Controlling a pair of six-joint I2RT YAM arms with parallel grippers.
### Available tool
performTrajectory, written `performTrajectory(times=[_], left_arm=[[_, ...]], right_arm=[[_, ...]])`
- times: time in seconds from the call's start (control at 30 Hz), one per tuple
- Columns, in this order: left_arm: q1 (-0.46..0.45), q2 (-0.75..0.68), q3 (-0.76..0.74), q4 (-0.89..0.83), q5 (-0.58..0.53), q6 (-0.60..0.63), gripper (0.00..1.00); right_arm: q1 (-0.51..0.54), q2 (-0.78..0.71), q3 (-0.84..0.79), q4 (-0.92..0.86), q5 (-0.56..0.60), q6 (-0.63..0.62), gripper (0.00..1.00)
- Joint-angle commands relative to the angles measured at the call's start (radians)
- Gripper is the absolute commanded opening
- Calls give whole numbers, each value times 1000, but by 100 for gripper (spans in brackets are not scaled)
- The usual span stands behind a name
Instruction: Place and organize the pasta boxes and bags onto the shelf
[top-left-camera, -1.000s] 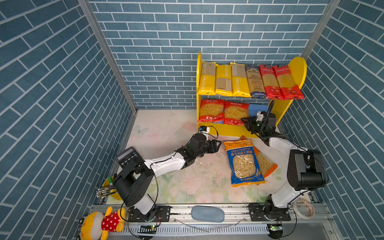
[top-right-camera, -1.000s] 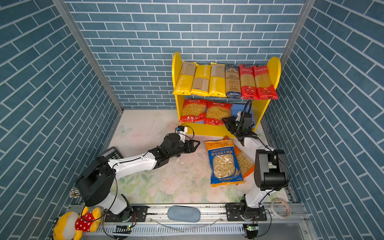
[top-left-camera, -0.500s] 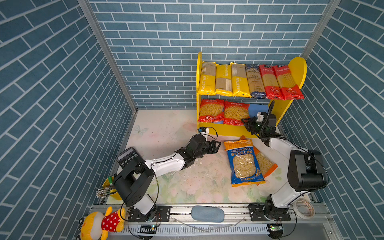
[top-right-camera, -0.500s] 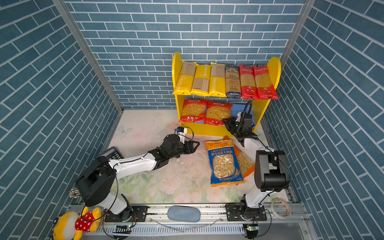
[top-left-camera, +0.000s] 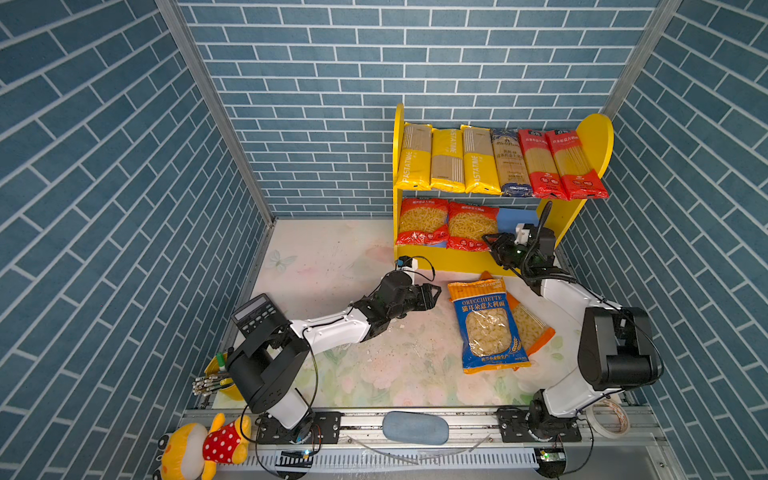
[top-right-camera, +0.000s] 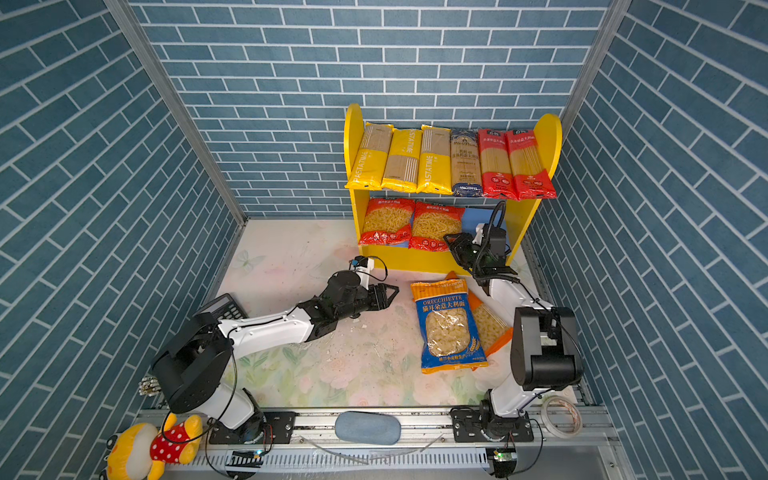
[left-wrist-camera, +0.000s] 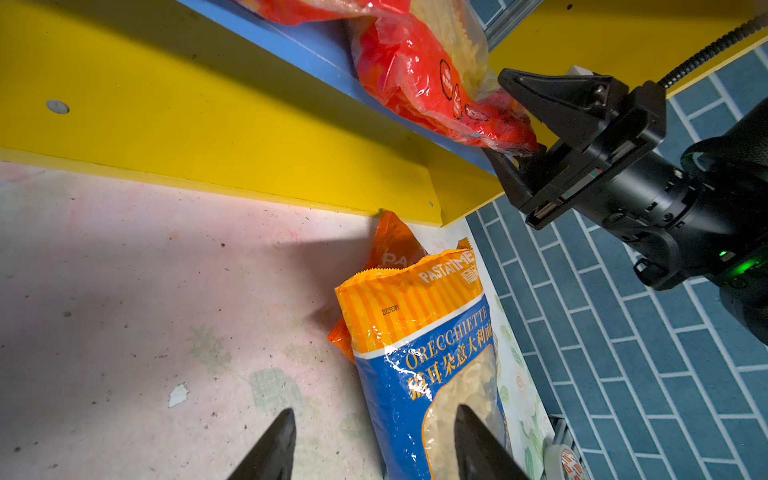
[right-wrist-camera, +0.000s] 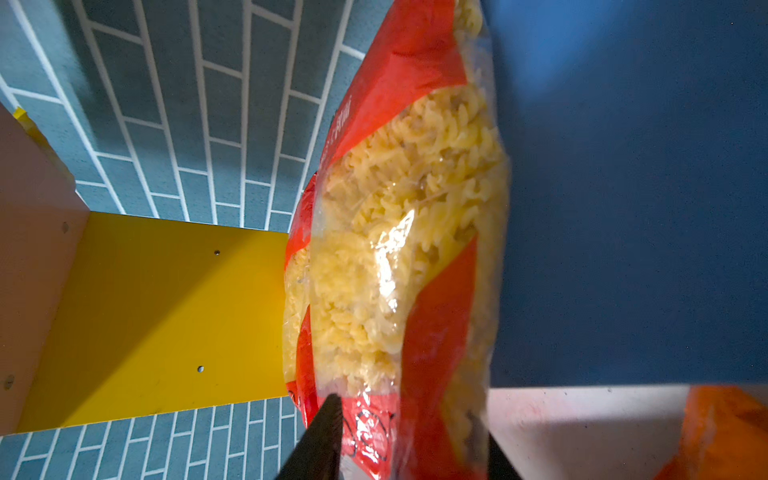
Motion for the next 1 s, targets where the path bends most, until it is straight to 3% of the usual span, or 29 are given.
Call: performTrajectory(times=[0.0,0.23,0.37,0.5,0.67,0.97], left_arm=[[-6,-26,-21,9,-13,6,61],[-9,-36,-40,30,-1,12,61],[-13,-33,-43,28,2,12,61],[-19,-48,-54,32,-6,11,61],[-22,-79,-76,15,-29,22,64],[-103,-58,-89,5,-7,44,72]], right_arm=[[-4,-46,-40,-7,-29,-10,46],[-7,-97,-83,-42,-42,-37,52],[-7,-101,-90,-41,-46,-35,43],[-11,-122,-97,-81,-54,-52,43],[-11,-221,-158,-195,-38,-148,44],[-16,-454,-233,-580,-10,-433,48]])
